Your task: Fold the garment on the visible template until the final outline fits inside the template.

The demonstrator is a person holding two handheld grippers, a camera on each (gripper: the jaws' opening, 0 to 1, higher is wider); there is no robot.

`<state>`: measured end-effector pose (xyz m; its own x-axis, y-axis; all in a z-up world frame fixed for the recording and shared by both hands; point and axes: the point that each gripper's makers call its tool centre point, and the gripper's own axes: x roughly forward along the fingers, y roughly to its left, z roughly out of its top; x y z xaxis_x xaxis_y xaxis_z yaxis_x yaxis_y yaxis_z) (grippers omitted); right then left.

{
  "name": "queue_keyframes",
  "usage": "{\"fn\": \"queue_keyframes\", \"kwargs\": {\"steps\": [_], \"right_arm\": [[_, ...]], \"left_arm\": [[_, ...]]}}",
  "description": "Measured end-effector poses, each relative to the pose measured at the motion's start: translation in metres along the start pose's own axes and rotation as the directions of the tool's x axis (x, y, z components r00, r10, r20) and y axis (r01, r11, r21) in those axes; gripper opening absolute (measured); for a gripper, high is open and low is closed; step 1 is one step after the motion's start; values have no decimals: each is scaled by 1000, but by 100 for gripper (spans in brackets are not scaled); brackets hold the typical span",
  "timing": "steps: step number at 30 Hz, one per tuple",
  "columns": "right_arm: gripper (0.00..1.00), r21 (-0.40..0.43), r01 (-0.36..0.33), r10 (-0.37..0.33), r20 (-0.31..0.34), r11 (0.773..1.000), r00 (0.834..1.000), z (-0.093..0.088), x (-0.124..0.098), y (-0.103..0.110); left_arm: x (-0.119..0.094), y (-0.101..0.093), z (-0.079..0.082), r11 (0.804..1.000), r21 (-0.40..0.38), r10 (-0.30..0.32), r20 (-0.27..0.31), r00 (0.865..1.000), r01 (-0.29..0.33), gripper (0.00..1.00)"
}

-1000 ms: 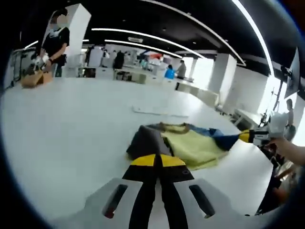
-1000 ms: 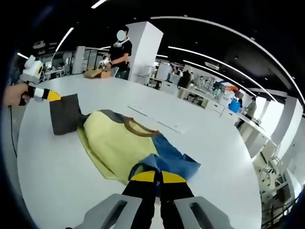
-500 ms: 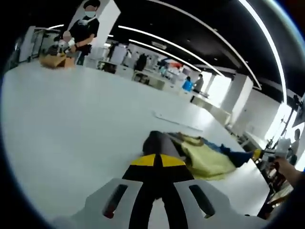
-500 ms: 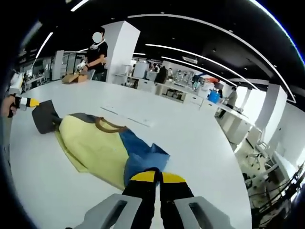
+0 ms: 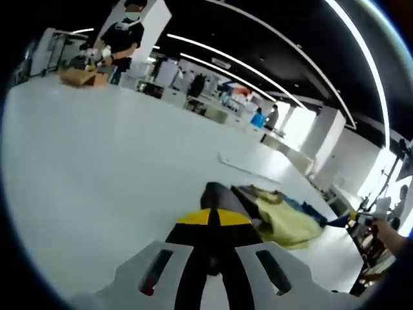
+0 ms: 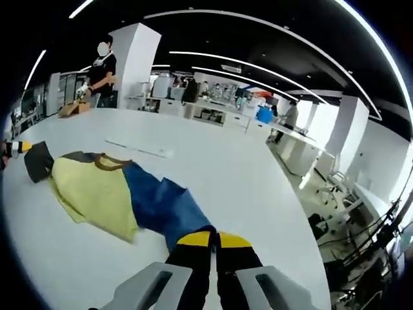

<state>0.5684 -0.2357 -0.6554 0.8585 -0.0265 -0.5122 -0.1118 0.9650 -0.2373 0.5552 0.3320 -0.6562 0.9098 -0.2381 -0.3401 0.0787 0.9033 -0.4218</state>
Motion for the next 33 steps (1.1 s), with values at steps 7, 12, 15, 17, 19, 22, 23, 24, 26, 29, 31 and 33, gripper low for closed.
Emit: {"fn": "queue_keyframes", "kwargs": {"steps": [7, 12, 15, 17, 19, 22, 23, 24, 26, 29, 31, 33], "right_arm": [[0, 9, 44, -43, -56, 999, 998, -20, 1, -19], [0, 38, 74, -70, -94, 997, 993, -36, 0, -31], [0, 42, 93, -88, -116, 995, 989, -44, -1, -37], [0, 46, 99, -92, -134, 994, 987, -51, 0, -39], [0, 44, 102, -94, -154, 994, 984, -58, 0, -41], [0, 48, 103, -94, -173, 993, 981, -66, 1, -42], [0, 48, 104, -94, -176, 993, 980, -68, 2, -43], [0, 45, 103, -93, -187, 994, 978, -72, 3, -43], [0, 47, 107, -96, -200, 993, 975, -76, 4, -45], [0, 44, 111, -100, -211, 993, 972, -80, 4, -47], [0, 43, 115, -103, -221, 992, 970, -83, 5, -50], [0, 42, 121, -108, -227, 992, 968, -85, 4, -52]], "left_arm": [[1, 15, -3, 998, -68, 14, 4, 1000, -14, 0], [1, 29, -3, 993, -109, 41, 10, 999, -40, 0], [0, 36, -3, 992, -117, 57, 10, 998, -56, 0], [1, 42, -4, 991, -112, 74, 4, 997, -73, 0], [1, 48, -5, 990, -108, 86, 0, 996, -85, 0], [1, 52, -6, 992, -85, 91, -13, 996, -92, 0], [1, 53, -7, 992, -82, 90, -17, 996, -91, 0], [2, 53, -7, 993, -78, 89, -22, 996, -90, 0], [2, 55, -9, 993, -65, 96, -29, 995, -98, 0], [4, 63, -12, 992, -48, 117, -44, 992, -119, 0], [5, 66, -13, 991, -41, 124, -54, 991, -127, 0], [5, 68, -14, 990, -27, 134, -59, 989, -136, 0]]}}
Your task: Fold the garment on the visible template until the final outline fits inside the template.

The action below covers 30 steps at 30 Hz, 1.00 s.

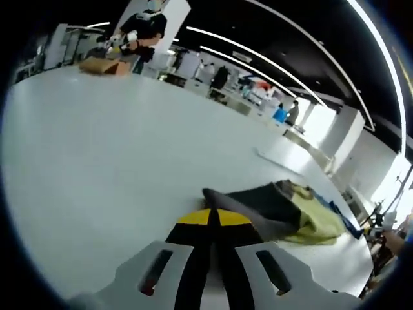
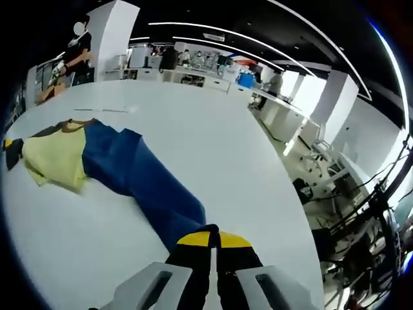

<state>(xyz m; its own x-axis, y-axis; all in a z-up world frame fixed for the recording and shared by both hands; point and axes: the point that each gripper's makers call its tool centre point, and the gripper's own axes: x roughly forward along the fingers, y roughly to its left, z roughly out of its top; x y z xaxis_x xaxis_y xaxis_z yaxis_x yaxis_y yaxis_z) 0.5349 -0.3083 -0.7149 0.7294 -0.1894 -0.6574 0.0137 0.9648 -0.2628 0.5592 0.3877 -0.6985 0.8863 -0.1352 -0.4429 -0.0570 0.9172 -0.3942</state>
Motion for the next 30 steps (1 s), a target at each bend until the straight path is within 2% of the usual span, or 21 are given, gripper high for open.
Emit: {"fn": "queue_keyframes", "kwargs": {"steps": [3, 8, 13, 20, 26, 28, 30], "right_arm": [[0, -4, 7, -7, -5, 1000, 1000, -1, 0, -4], [0, -12, 12, -12, -18, 1000, 1000, -4, 4, -11], [0, 13, 20, -19, -26, 1000, 999, -7, 7, -19], [0, 31, -2, 4, -61, 1000, 998, -16, 9, -15], [0, 64, -13, 17, -59, 998, 998, -15, 4, -12], [6, 76, -26, 30, -48, 997, 998, -11, 0, -10], [15, 77, -45, 48, -34, 996, 998, -8, -3, -5]], "left_arm": [[1, 4, 0, 999, 40, 12, -12, 1000, -12, 0], [7, 9, 4, 998, 55, 24, -15, 1000, -23, 0], [11, 9, 7, 998, 62, 24, -7, 1000, -23, 0], [12, 12, 2, 989, 140, 49, -39, 998, -43, 0], [6, 10, 7, 986, 160, 57, -14, 998, -54, 0], [4, 7, 11, 985, 169, 47, -3, 999, -46, 0], [2, 2, 15, 983, 181, 31, 11, 999, -33, 8]]}}
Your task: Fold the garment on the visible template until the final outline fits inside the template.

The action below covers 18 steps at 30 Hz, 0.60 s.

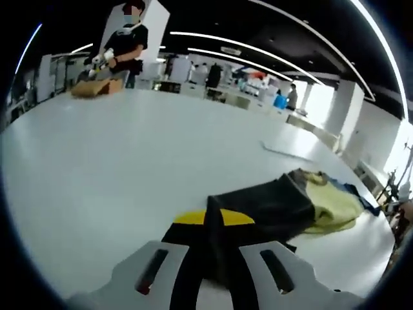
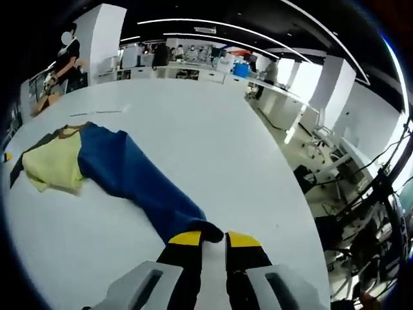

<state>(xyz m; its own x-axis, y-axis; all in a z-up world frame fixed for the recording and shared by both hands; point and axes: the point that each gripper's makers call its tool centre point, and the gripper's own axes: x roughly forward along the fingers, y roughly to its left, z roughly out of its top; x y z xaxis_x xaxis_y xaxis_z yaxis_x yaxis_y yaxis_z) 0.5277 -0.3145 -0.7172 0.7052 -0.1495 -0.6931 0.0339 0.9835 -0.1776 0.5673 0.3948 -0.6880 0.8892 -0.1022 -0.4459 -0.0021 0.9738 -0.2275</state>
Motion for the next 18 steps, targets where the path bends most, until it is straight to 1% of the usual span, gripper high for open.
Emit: {"fn": "queue_keyframes", "kwargs": {"steps": [3, 5, 9, 11, 12, 13, 14, 15, 17, 18], "right_arm": [[26, -7, -39, 40, 14, 999, 999, 5, -6, 12], [31, -17, -71, 71, 26, 997, 997, 8, -9, 22], [46, -16, -142, 143, 59, 990, 988, 17, -15, 44], [52, -13, -202, 202, 94, 979, 975, 24, -19, 61], [56, -20, -233, 234, 102, 972, 967, 27, -22, 70], [59, -21, -249, 250, 102, 968, 963, 27, -23, 76], [61, -28, -268, 269, 106, 963, 957, 28, -24, 81], [64, -37, -294, 296, 110, 955, 949, 30, -26, 90], [69, -43, -315, 318, 110, 948, 942, 31, -29, 98], [72, -39, -344, 346, 110, 938, 932, 32, -31, 108]], "left_arm": [[-3, -8, 3, 999, 27, -26, 9, 1000, 26, 15], [-5, -15, 3, 998, 48, -44, 9, 999, 44, 19], [-9, -35, 2, 991, 79, -113, 4, 994, 112, 30], [-10, -45, -2, 985, 91, -148, -9, 989, 148, 35], [-11, -48, -5, 983, 97, -156, -18, 988, 157, 39], [-12, -54, -8, 978, 118, -171, -35, 985, 174, 41], [-12, -56, -10, 975, 128, -178, -39, 983, 182, 43], [-13, -61, -11, 967, 153, -196, -47, 979, 201, 46], [-14, -68, -13, 962, 163, -216, -49, 975, 221, 49], [-13, -70, -14, 959, 164, -227, -50, 973, 232, 50]]}}
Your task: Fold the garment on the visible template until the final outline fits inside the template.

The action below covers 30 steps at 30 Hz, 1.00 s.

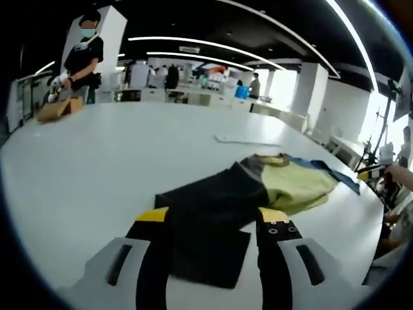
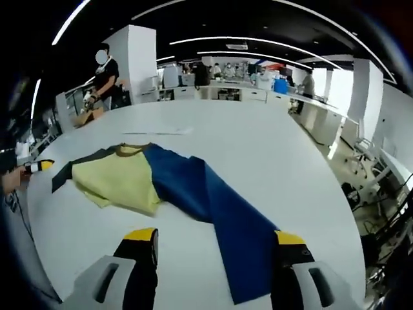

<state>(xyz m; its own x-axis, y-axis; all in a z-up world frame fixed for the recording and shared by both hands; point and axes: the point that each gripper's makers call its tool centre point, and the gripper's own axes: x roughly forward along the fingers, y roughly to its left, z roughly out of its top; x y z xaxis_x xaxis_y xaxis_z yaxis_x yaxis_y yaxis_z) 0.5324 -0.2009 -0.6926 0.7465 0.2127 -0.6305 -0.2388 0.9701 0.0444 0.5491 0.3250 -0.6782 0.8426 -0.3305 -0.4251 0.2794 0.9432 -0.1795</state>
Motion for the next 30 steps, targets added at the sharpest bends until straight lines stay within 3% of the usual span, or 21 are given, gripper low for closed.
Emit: {"fn": "queue_keyframes", "kwargs": {"steps": [9, 15, 18, 21, 25, 28, 30], "right_arm": [[90, -61, -176, 178, 34, 983, 983, 13, 0, 53], [99, -162, -304, 312, 29, 939, 950, 12, -5, 92], [99, -213, -339, 348, 6, 916, 938, 7, -9, 104], [99, -176, -390, 400, 20, 904, 916, 8, -13, 114], [99, -197, -404, 417, 29, 893, 908, 8, -18, 121], [99, -199, -421, 436, 35, 885, 899, 8, -21, 129], [99, -213, -429, 446, 35, 878, 894, 7, -22, 135]], "left_arm": [[5, -44, -1, 991, 30, -130, -18, 991, 131, 54], [9, -78, 2, 977, 71, -198, -14, 980, 199, 56], [11, -97, 2, 967, 83, -239, -30, 971, 240, 56], [13, -112, 3, 958, 100, -265, -36, 963, 268, 54], [15, -130, 5, 946, 112, -304, -33, 952, 305, 52], [21, -145, -6, 923, 192, -323, -90, 942, 335, 50], [25, -157, -8, 914, 201, -339, -93, 936, 351, 48]]}}
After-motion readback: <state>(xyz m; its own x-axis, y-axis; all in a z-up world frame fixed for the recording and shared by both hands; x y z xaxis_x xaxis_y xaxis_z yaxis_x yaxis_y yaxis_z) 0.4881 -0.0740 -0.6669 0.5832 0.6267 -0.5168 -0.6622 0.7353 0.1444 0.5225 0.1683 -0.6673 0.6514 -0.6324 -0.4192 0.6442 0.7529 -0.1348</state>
